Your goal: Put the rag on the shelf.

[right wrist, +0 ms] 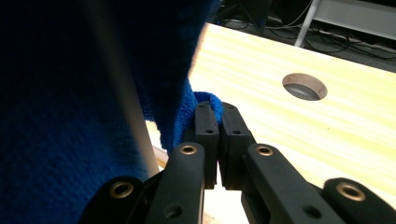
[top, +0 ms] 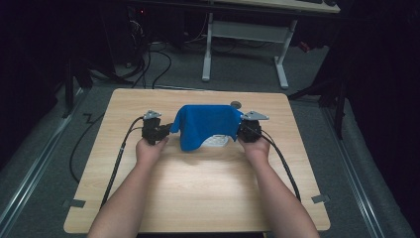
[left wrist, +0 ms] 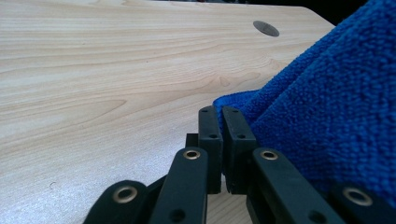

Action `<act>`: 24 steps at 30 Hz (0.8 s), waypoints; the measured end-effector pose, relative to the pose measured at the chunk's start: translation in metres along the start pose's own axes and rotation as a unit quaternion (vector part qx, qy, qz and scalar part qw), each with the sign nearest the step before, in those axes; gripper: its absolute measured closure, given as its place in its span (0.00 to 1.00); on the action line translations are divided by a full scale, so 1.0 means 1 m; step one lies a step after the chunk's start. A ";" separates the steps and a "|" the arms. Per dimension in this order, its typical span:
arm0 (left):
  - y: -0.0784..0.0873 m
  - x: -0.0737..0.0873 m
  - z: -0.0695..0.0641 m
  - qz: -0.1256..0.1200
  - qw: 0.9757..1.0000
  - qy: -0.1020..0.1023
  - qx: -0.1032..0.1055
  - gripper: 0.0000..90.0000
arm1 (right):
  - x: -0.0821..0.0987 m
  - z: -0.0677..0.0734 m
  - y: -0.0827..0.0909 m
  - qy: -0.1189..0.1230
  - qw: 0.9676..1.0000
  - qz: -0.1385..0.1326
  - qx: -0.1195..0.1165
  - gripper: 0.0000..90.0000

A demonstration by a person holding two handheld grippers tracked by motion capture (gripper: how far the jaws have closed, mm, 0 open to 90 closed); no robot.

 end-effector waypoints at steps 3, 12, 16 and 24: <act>-0.001 0.000 0.000 -0.001 1.000 0.003 0.001 0.97 | 0.001 0.000 0.000 -0.002 1.000 0.001 0.001 0.98; 0.001 -0.005 0.004 -0.024 0.999 0.021 -0.006 0.77 | 0.015 -0.006 0.008 -0.008 1.000 0.001 0.011 0.98; 0.006 -0.007 0.005 -0.032 0.999 0.020 -0.021 0.63 | 0.023 -0.008 0.009 -0.022 1.000 0.009 0.006 0.88; 0.020 -0.011 0.008 -0.046 0.998 0.005 -0.046 0.56 | 0.020 -0.013 0.015 -0.022 1.000 0.007 0.021 0.79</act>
Point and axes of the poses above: each handheld gripper's, and its own axes: y roughly backward along the jaws, x roughly out of its underside, z roughly to its left, the point moved 3 cm from there along -y, roughly forward along the jaws, and after that the axes turned 6 degrees about y, right-handed, at the moved point
